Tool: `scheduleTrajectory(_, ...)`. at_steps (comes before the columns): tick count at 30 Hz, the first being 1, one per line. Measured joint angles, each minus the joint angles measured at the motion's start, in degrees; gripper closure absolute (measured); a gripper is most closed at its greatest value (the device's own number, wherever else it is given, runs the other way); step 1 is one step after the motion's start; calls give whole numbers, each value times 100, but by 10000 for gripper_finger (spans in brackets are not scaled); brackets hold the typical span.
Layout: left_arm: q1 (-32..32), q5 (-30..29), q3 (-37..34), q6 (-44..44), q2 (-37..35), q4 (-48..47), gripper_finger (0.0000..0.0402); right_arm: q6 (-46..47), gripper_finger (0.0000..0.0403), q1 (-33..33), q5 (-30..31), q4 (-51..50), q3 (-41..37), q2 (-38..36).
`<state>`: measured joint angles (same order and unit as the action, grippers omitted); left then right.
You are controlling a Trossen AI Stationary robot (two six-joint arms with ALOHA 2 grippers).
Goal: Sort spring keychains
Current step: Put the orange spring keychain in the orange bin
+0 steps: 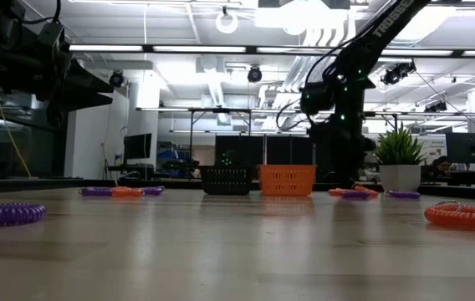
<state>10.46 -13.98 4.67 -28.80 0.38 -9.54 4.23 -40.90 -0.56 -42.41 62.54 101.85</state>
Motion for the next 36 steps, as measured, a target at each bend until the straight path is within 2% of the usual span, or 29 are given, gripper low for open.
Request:
scheduleTrajectory(4,1,-2,-2,-1,0,0,275,-47,251,-5,170,8,0,179)
scheduleTrajectory(15,1,-2,0,0,0,0,275,-28,255,-39,-90,100,26,534)
scheduleTrajectory(19,2,0,-1,0,1,0,275,77,281,-40,-87,121,22,552)
scheduleTrajectory(29,2,-1,-1,0,1,0,275,152,388,-35,-3,138,13,552)
scheduleTrajectory(36,1,-2,-2,0,1,0,275,226,385,-35,13,147,-11,398)
